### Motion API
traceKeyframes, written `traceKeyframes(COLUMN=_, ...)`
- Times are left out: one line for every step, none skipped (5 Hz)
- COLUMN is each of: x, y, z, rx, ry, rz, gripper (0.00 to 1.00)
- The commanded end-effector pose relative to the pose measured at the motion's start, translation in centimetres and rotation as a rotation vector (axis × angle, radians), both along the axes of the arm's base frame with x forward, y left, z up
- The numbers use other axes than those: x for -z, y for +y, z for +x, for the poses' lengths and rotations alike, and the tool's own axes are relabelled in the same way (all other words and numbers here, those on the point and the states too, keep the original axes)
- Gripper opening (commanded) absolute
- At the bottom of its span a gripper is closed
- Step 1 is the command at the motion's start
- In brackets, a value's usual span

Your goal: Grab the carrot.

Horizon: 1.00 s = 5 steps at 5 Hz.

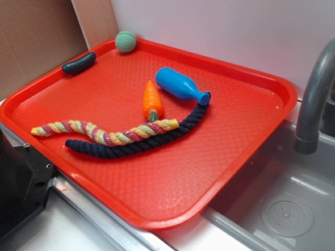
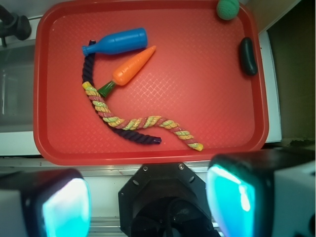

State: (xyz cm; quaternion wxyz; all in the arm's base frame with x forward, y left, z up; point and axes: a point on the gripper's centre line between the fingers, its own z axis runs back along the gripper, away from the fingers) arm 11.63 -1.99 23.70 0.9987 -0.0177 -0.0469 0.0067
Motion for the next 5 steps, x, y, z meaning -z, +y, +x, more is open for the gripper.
traceKeyframes(x=0.0, y=0.0, z=0.0, rx=0.0, ry=0.0, rz=0.0, gripper=1.0)
traceKeyframes(x=5.0, y=0.3, z=4.5, rx=-0.082, ry=0.101, rz=0.113, gripper=1.0)
traceKeyframes(x=7.7, y=-1.4, z=7.4, rx=-0.264, ry=-0.018, rz=0.073, gripper=1.0)
traceKeyframes(x=8.7, y=-2.5, z=9.9, rx=-0.408, ry=-0.086, rz=-0.017, gripper=1.0)
traceKeyframes(x=10.3, y=-2.3, z=11.3, rx=-0.508, ry=-0.092, rz=-0.042, gripper=1.0)
